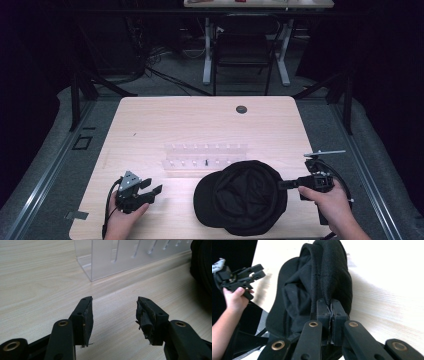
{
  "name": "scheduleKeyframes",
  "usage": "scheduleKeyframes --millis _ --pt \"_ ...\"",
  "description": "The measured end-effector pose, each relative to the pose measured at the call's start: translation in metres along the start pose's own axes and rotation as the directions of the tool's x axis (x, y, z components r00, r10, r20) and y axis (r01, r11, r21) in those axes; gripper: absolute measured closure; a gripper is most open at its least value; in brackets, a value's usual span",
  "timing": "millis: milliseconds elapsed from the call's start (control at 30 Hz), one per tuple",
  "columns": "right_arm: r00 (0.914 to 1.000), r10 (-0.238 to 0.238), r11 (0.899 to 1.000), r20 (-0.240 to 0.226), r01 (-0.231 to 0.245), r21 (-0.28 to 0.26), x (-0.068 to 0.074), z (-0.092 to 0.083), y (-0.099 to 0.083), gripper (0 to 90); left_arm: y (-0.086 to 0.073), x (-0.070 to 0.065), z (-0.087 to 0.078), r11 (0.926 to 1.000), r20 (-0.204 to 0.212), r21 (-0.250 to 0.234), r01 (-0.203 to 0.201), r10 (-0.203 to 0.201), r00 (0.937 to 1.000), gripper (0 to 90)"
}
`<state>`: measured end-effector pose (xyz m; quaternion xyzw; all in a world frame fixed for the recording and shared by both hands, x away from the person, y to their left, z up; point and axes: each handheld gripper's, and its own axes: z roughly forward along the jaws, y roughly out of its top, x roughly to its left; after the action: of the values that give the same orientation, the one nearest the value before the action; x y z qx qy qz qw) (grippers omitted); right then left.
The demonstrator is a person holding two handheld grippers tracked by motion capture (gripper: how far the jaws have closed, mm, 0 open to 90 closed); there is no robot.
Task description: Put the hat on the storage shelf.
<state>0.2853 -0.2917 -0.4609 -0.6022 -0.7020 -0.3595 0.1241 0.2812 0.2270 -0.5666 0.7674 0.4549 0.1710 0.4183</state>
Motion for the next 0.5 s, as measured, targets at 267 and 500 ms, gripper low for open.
scheduleKeyframes --millis 267,500 --pt "0.9989 -0.007 1.0 -0.046 0.006 -0.015 0.015 -0.008 0.009 88.0 0.0 0.0 0.001 1.0 -0.003 -0.005 0.002 -0.002 1.0 47.8" --pt "0.9948 0.017 1.0 -0.1 -0.019 -0.012 0.027 -0.012 0.018 88.1 0.0 0.0 0.001 1.0 -0.003 -0.006 0.003 -0.003 1.0 47.7"
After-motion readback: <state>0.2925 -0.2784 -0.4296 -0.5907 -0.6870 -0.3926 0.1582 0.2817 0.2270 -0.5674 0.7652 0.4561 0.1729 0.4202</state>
